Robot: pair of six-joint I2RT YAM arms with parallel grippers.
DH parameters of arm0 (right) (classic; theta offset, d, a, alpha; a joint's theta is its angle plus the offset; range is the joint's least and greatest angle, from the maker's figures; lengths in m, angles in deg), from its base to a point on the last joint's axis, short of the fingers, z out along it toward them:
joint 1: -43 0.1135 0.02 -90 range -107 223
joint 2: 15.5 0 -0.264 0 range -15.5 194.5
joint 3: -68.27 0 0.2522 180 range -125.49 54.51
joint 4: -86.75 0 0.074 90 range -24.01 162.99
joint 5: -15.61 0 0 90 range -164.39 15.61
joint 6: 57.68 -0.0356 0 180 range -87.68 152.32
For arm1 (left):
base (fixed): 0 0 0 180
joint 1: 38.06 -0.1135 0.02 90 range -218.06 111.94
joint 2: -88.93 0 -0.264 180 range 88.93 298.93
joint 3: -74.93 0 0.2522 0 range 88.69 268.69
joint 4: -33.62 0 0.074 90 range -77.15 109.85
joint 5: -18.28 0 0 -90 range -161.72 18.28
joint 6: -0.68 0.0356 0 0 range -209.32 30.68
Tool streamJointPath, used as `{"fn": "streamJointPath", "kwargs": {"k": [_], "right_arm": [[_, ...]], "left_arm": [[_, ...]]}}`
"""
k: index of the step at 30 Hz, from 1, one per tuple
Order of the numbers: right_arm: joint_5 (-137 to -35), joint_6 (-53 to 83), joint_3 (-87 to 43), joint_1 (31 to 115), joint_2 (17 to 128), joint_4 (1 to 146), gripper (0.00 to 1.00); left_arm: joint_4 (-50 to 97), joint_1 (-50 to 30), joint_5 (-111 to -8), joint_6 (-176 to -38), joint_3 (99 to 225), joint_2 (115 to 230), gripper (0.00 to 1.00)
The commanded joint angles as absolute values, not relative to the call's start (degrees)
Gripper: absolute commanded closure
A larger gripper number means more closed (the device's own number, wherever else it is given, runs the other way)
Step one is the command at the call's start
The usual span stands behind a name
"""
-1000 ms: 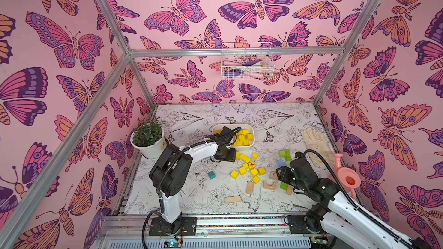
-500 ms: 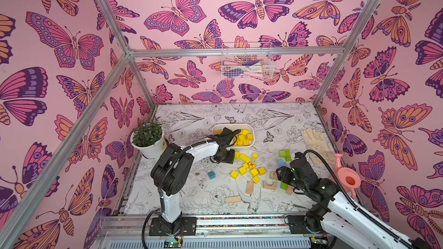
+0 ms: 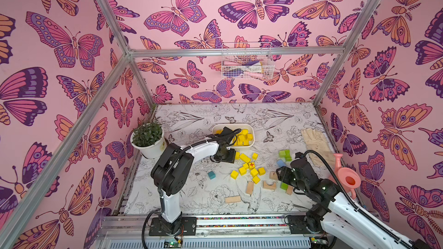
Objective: Pick out the yellow building blocks
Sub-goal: Pick up the building block from the center of the board.
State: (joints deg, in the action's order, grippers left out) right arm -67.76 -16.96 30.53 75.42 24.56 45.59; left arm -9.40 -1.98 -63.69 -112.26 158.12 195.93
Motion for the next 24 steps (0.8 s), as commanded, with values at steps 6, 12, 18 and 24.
{"fn": "streamJointPath", "kwargs": {"k": [6, 12, 18, 24], "right_arm": [[-68.3, -17.0, 31.1, 74.8, 24.2, 45.8, 0.41], [-68.6, -16.9, 31.2, 74.4, 23.9, 45.7, 0.41], [-68.9, -17.0, 31.4, 74.2, 24.1, 46.1, 0.41], [-68.9, -17.0, 31.5, 74.1, 23.7, 46.2, 0.41]], "left_arm": [[-11.8, -1.4, -64.3, -112.0, 161.8, 199.0, 0.45], [-12.5, -1.1, -64.6, -112.1, 162.7, 199.7, 0.57], [-12.6, -1.0, -65.2, -111.8, 161.4, 198.8, 0.63], [-12.5, -1.0, -65.7, -111.4, 160.2, 197.7, 0.65]]}}
